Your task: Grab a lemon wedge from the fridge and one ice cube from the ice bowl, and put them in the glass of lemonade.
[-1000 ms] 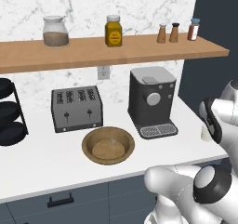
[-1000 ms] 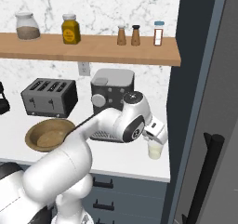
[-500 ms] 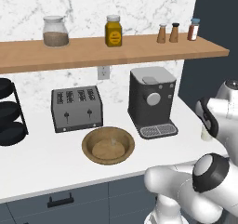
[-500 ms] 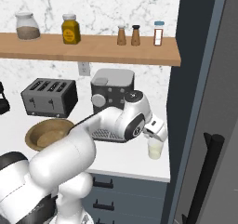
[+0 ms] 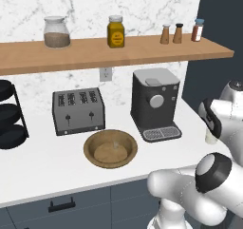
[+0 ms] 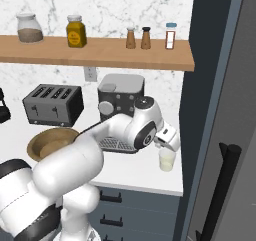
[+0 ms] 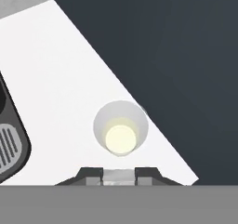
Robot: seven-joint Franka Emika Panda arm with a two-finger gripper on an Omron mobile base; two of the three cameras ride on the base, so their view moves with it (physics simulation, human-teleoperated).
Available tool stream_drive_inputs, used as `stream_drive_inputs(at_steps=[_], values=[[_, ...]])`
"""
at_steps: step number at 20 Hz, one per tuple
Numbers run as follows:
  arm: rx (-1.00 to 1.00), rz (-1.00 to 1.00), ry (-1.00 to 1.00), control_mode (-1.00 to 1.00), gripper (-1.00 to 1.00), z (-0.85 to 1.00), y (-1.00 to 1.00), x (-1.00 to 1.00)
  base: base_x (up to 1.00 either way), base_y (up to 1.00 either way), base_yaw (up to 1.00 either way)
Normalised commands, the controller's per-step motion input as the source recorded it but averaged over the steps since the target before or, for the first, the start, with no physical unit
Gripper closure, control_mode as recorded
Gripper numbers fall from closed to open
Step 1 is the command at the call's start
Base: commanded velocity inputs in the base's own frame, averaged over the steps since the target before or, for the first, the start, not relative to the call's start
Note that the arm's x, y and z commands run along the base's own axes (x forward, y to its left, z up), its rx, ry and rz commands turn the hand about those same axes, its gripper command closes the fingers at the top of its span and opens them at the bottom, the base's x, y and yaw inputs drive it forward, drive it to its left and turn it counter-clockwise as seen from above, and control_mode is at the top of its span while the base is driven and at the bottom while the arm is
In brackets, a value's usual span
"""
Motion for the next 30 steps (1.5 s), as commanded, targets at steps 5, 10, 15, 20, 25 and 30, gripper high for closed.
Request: stream_drive_inputs(at_steps=[5,10,15,20,25,30], values=[[0.0,0.0,0.0,-1.0,1.0,0.0,-0.02,0.45,0.0,0.0,0.0],[0.0,0.0,0.0,-1.0,1.0,0.0,-0.16,0.12,0.0,0.0,0.0],[0.0,-0.01,0.0,-1.0,1.0,-0.01,-0.08,0.0,0.0,0.0,0.0],[0.0,-0.03,0.0,-1.0,1.0,-0.18,-0.05,0.14,0.0,0.0,0.0],[0.0,-0.01,0.0,-1.0,1.0,-0.2,-0.08,0.01,0.0,0.0,0.0],[0.0,-0.03,0.0,-1.0,1.0,-0.21,-0.03,0.0,0.0,0.0,0.0]])
